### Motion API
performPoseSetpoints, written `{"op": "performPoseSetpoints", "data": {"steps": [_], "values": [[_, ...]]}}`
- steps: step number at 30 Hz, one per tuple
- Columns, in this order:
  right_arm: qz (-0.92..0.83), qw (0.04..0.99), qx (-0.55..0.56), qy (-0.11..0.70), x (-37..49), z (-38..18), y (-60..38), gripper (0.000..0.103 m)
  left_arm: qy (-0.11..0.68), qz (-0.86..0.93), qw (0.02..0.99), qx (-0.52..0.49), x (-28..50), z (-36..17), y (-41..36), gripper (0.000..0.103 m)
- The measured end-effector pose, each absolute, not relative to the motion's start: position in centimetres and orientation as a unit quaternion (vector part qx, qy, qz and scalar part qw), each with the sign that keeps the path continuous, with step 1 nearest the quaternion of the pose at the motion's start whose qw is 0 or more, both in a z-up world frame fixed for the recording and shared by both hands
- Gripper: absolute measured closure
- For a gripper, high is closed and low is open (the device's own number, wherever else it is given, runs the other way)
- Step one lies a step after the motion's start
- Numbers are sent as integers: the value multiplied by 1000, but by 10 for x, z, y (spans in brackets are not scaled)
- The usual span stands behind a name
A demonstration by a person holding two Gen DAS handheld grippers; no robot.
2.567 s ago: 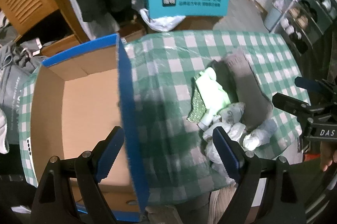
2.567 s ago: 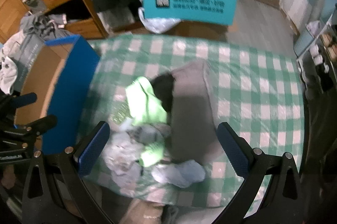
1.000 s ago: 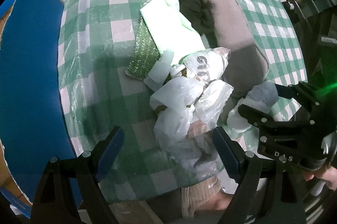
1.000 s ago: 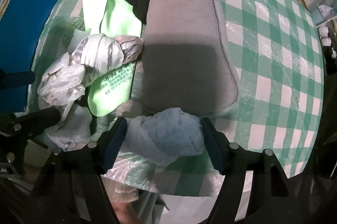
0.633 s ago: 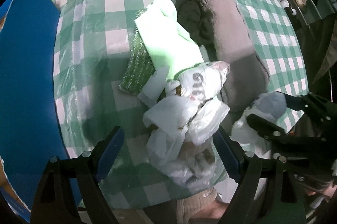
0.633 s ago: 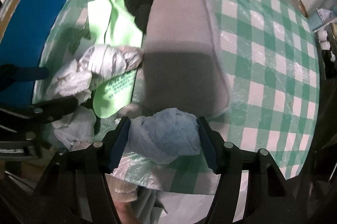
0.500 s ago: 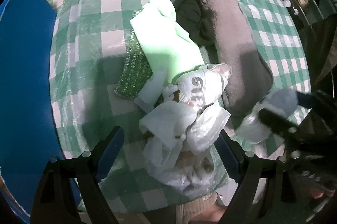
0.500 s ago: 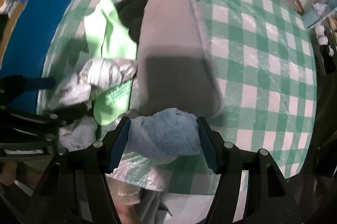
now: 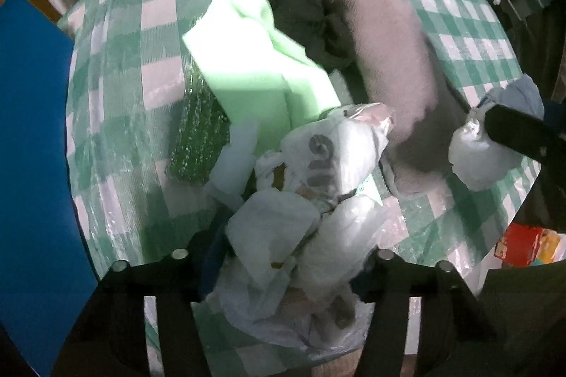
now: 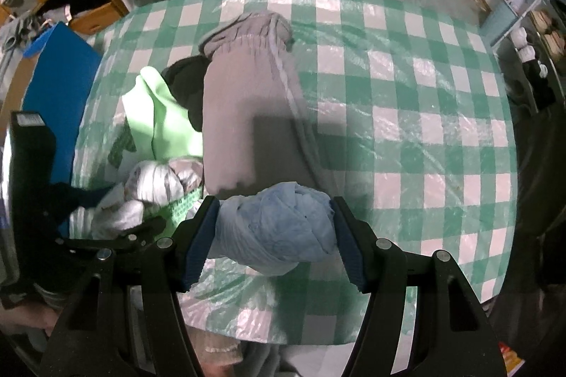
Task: Organize soft objects
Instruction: 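Grasp the white plastic bag bundle with the left tool while the right tool holds the socks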
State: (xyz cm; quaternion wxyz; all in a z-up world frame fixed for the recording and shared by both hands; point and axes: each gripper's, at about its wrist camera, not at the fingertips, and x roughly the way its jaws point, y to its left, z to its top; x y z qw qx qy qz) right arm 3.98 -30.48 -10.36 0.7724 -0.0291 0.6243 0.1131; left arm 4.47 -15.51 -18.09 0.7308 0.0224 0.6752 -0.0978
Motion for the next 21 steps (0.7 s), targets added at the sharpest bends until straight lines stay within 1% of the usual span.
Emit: {"op": "performPoseSetpoints", "data": {"steps": [3, 6, 17, 21], "values": [[113, 775, -31, 622, 41, -102, -302, 39, 672, -104, 733, 24, 46, -180, -157, 66], [115, 777, -30, 618, 42, -99, -302, 39, 665, -104, 739, 21, 49, -176, -155, 70], [120, 790, -36, 601, 43, -83, -300, 39, 644, -100, 758, 11, 53, -147, -137, 71], [123, 794, -40, 594, 44, -78, -296, 39, 638, -102, 763, -3, 37, -139, -126, 71]]}}
